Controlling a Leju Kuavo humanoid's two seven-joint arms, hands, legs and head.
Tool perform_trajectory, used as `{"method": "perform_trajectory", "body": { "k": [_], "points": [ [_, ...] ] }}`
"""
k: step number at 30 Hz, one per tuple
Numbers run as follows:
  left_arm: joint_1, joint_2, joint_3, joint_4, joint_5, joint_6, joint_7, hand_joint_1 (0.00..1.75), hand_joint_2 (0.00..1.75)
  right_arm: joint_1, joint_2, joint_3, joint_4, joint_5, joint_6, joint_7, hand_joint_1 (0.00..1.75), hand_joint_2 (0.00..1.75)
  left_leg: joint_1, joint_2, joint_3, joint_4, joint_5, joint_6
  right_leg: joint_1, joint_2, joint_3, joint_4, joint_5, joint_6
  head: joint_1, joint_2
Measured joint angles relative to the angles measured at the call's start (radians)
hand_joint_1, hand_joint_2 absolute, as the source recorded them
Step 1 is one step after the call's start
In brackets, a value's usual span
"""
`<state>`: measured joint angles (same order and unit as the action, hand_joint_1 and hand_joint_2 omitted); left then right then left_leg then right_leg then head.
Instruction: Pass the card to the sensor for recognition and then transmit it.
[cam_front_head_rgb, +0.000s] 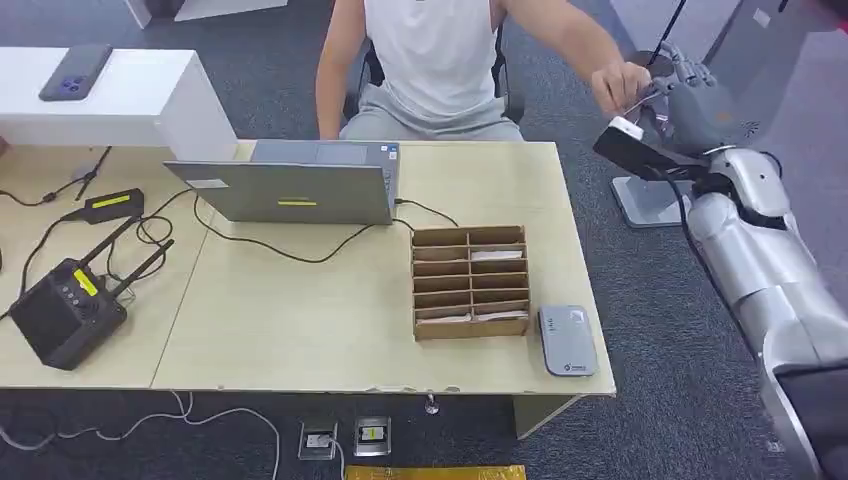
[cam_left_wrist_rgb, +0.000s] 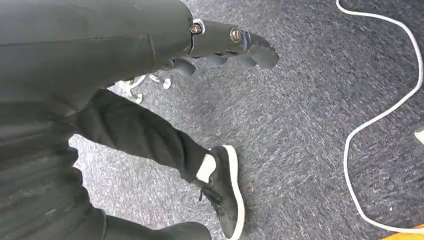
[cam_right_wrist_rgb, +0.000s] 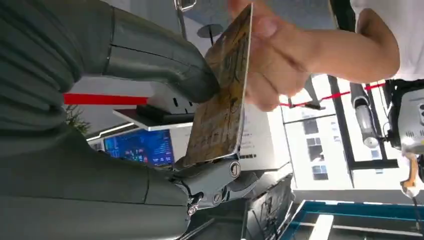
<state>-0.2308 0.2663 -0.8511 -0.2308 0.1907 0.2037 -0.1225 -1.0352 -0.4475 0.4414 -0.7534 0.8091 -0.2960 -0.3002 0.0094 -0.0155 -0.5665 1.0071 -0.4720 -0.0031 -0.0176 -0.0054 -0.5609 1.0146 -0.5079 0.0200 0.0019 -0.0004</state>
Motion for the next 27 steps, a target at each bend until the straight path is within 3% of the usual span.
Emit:
{"method": "perform_trajectory", "body": {
  "k": [14, 27],
  "points": [
    [0.002, 0.0, 0.0, 0.0, -0.003, 0.003, 0.0, 0.0, 1.75, 0.062, -0.022, -0.002, -0.054, -0.039, 0.077, 0.041, 1.75, 1.75, 0.0, 0.0, 0.0, 0.0, 0.0, 0.0, 0.0, 0.0, 0.0, 0.0, 0.0, 0.0, 0.0, 0.0],
    [0.006, 0.002, 0.0, 0.0, -0.01, 0.013, 0.0, 0.0, 1.75, 0.307, -0.12, -0.078, -0.258, -0.084, 0.254, 0.099, 1.75, 1.75, 0.0, 0.0, 0.0, 0.0, -0.001, 0.0, 0.0, 0.0, 0.0, -0.001, 0.0, 0.0, 0.0, 0.0]
  ]
}}
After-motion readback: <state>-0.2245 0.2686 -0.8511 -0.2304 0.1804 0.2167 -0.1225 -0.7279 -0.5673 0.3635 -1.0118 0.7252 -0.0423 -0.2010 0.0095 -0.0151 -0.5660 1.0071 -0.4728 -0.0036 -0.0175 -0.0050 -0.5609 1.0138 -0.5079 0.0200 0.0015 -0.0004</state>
